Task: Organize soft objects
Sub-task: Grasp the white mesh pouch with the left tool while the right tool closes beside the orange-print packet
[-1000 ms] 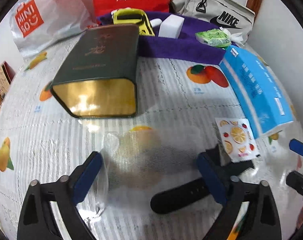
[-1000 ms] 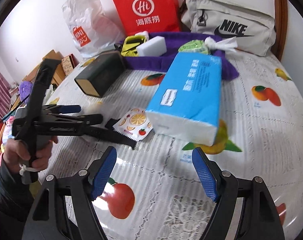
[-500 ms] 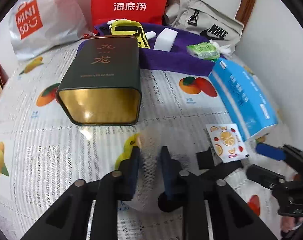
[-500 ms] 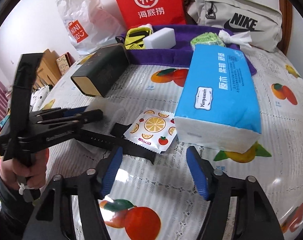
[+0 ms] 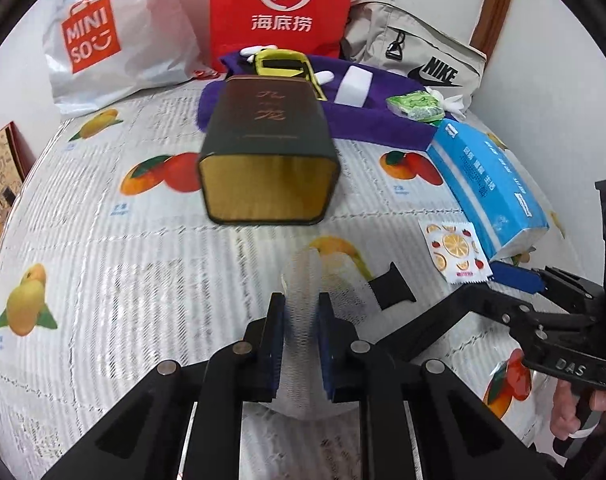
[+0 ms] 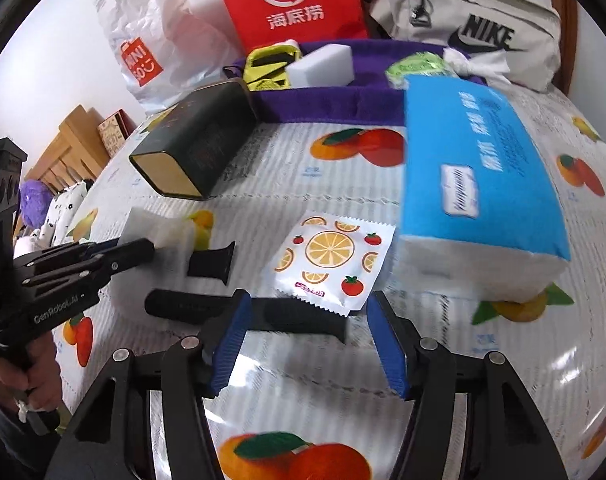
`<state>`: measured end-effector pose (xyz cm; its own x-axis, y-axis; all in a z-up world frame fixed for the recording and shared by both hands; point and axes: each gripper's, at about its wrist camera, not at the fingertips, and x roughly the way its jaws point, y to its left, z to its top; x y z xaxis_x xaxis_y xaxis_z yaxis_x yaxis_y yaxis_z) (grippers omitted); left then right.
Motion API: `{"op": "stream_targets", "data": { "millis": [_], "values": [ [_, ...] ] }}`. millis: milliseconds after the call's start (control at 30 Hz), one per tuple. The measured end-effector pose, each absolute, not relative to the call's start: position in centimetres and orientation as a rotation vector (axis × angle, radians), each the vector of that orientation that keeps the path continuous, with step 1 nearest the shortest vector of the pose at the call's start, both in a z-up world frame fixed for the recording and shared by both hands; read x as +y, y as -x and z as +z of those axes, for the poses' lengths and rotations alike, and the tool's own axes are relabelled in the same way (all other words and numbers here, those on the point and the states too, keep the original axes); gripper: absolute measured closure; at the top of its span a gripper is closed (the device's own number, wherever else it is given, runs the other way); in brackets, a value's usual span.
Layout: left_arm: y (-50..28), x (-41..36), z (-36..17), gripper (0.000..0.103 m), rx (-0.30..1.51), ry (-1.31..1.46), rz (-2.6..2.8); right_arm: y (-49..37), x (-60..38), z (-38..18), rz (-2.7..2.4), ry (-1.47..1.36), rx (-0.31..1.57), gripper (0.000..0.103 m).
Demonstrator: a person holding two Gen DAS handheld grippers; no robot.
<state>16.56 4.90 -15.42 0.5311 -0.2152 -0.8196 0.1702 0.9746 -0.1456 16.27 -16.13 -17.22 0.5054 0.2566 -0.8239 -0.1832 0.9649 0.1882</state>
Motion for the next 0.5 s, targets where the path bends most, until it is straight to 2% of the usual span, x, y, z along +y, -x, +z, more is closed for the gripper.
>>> {"op": "stream_targets", "data": {
  "millis": [33, 67, 100, 133, 167, 333, 367, 500],
  "values": [
    [-16.5, 5.2, -15.4, 0.088, 0.985, 0.057, -0.233, -16.4, -15.9, -17.3, 0.261, -0.073, 1.005, 0.048],
    [-16.3, 5.5, -15.4, 0.088, 0.982, 0.068, -0.234, -16.5, -15.6, -17.4, 0.255, -0.064, 1.006, 0.059],
    [-16.2, 5.8, -15.3, 0.088, 0.98, 0.074, -0.232, -16.7, -15.3, -17.5, 0.242, -0.045, 1.005, 0.064],
    [-16.2, 6.0, -15.3, 0.088, 0.98, 0.078, -0.231, -16.7, -15.1, -17.5, 0.227, -0.021, 1.002, 0.076],
    [-16.1, 6.2, -15.3, 0.088, 0.979, 0.083, -0.228, -16.8, -15.0, -17.5, 0.216, -0.001, 1.0, 0.083],
    [-16.2, 7.2, -15.8, 0.088, 0.989, 0.129, -0.232, -16.5, -15.8, -17.1, 0.224, 0.001, 1.014, 0.095],
    [-16.2, 7.5, -15.8, 0.088, 0.989, 0.143, -0.234, -16.2, -15.9, -16.9, 0.238, 0.001, 1.02, 0.1],
    [-16.1, 8.1, -15.7, 0.088, 0.984, 0.153, -0.223, -15.4, -15.2, -15.8, 0.272, 0.031, 1.009, 0.097]
  ]
}}
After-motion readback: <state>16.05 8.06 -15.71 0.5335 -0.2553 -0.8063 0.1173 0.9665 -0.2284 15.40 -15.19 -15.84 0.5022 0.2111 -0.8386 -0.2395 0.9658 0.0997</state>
